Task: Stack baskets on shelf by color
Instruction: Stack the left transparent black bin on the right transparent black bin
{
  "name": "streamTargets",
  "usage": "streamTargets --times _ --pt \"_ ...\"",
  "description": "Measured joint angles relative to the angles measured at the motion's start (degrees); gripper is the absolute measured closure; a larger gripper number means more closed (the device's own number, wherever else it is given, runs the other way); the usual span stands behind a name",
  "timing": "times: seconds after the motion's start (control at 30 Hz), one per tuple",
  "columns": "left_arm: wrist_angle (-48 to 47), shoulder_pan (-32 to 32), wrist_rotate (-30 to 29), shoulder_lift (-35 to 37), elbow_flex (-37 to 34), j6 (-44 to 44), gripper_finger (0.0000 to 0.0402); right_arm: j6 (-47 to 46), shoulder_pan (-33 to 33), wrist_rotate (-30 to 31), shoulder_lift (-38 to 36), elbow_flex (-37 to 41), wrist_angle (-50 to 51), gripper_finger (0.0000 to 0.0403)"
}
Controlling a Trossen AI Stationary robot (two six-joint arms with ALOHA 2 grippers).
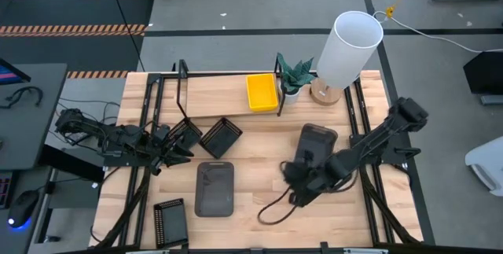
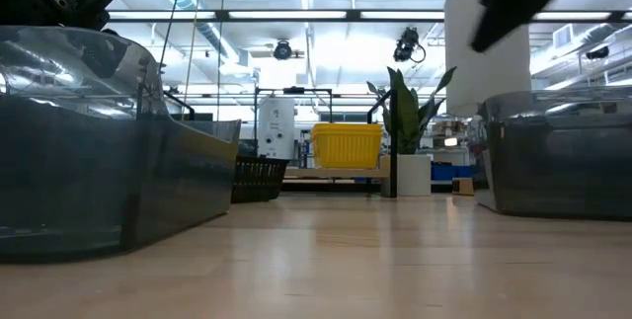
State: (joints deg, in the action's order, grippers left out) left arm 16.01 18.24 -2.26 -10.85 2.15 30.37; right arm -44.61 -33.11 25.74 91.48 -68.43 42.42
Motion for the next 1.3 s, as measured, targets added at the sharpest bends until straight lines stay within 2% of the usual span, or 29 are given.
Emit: streamTargets --times 0.13,0.33,0.53,0.73,0.93,1.1,1.3 --pt "0.0 0.0 0.0 0.0 0.0 0.0 0.0285 7.9 1.5 -1.7 9.4 -8.2 -4.0 0.0288" --pt "0.0 0.0 0.0 0.0 0.0 0.0 0.0285 19.4 2.6 -1.9 21.9 -24.9 -4.3 0.0288" --pt "0.0 0.0 0.0 0.0 0.0 0.0 0.0285 26.5 3.3 -1.6 32.5 -40.6 -5.7 0.0281" --pt "0.0 0.0 0.0 0.0 0.0 0.0 0.0285 33.5 3.7 -1.8 41.9 -51.5 -8.7 0.0263" --pt "0.0 0.0 0.0 0.0 0.0 0.0 0.0285 36.1 3.9 -3.0 48.6 -58.3 -12.3 0.0223" --pt "0.0 0.0 0.0 0.0 0.0 0.0 0.0285 38.2 4.0 -3.1 52.0 -59.4 -16.8 0.0195" --pt "0.0 0.0 0.0 0.0 0.0 0.0 0.0285 38.4 5.1 -2.6 53.0 -58.2 -16.9 0.0201"
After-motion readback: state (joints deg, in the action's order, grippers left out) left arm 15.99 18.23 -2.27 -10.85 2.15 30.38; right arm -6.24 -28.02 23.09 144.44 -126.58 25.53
